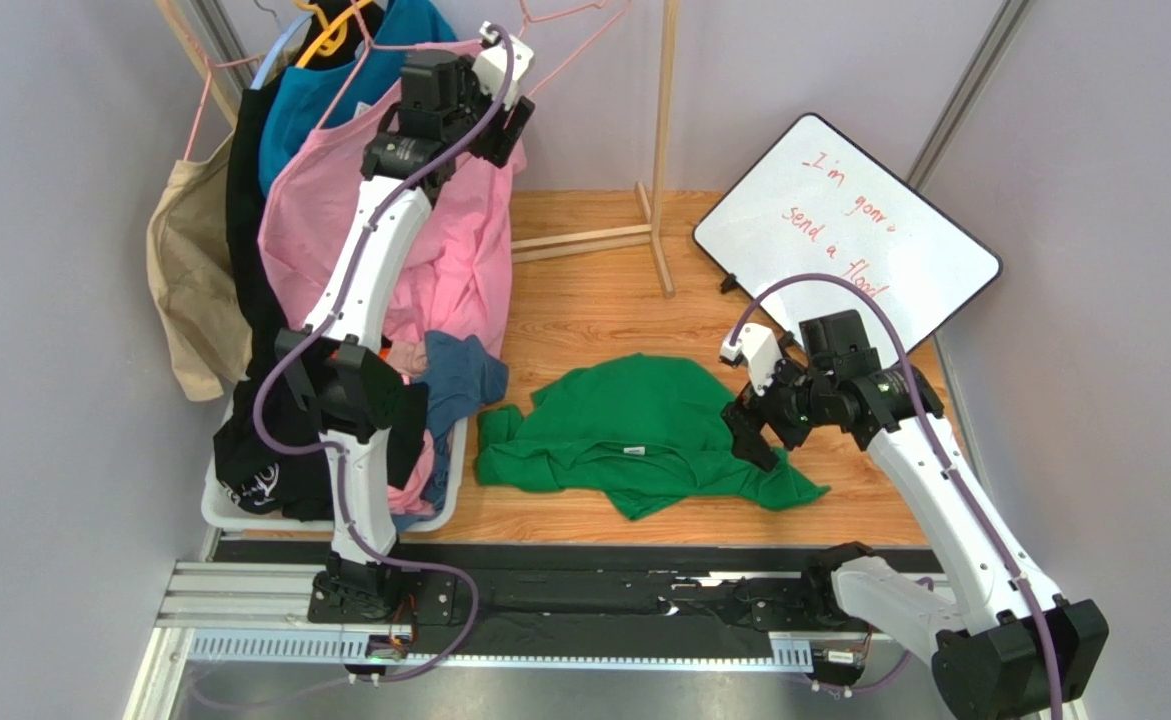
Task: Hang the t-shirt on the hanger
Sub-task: Pick up the hanger from the clothesline, then place the T-shirt on the hanger.
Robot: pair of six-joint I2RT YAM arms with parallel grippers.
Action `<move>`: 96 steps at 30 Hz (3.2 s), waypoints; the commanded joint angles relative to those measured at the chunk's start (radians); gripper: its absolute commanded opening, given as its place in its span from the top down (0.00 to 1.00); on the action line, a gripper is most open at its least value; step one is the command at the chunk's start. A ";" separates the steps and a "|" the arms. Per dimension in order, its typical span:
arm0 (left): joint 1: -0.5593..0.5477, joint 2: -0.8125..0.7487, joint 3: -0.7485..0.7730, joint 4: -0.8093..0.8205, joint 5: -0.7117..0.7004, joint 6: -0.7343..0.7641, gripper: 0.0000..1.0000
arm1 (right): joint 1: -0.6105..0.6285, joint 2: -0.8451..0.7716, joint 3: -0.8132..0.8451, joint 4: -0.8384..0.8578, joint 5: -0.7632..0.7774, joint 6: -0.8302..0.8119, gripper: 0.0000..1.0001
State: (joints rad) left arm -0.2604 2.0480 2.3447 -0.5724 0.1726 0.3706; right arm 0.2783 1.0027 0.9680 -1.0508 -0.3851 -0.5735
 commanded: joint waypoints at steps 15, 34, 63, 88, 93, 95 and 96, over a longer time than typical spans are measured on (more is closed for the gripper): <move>0.010 -0.015 0.025 0.226 -0.079 0.074 1.00 | 0.002 -0.024 0.021 0.020 0.008 -0.008 0.14; 0.026 -0.356 -0.381 0.033 0.090 0.106 1.00 | 0.002 0.000 0.205 0.021 -0.008 0.008 0.13; -0.280 -0.786 -1.038 -0.465 0.722 0.169 1.00 | 0.373 -0.035 0.282 0.460 -0.210 0.066 0.21; -0.261 -0.759 -1.242 -0.305 0.498 0.137 0.33 | 0.369 -0.144 0.097 0.327 -0.065 -0.040 1.00; -0.266 -0.744 -1.323 -0.207 0.440 0.113 0.32 | 0.349 -0.233 0.003 0.243 0.011 -0.141 1.00; -0.287 -0.721 -1.328 -0.179 0.420 0.094 0.32 | 0.343 -0.248 -0.011 0.212 0.026 -0.170 1.00; -0.302 -0.697 -1.331 -0.172 0.401 0.088 0.32 | 0.341 -0.253 -0.014 0.190 0.028 -0.175 1.00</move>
State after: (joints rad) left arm -0.5285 1.3190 1.0161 -0.8593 0.6189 0.4973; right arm 0.6319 0.7799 0.9668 -0.7998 -0.4164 -0.6605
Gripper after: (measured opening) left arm 0.677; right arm 0.014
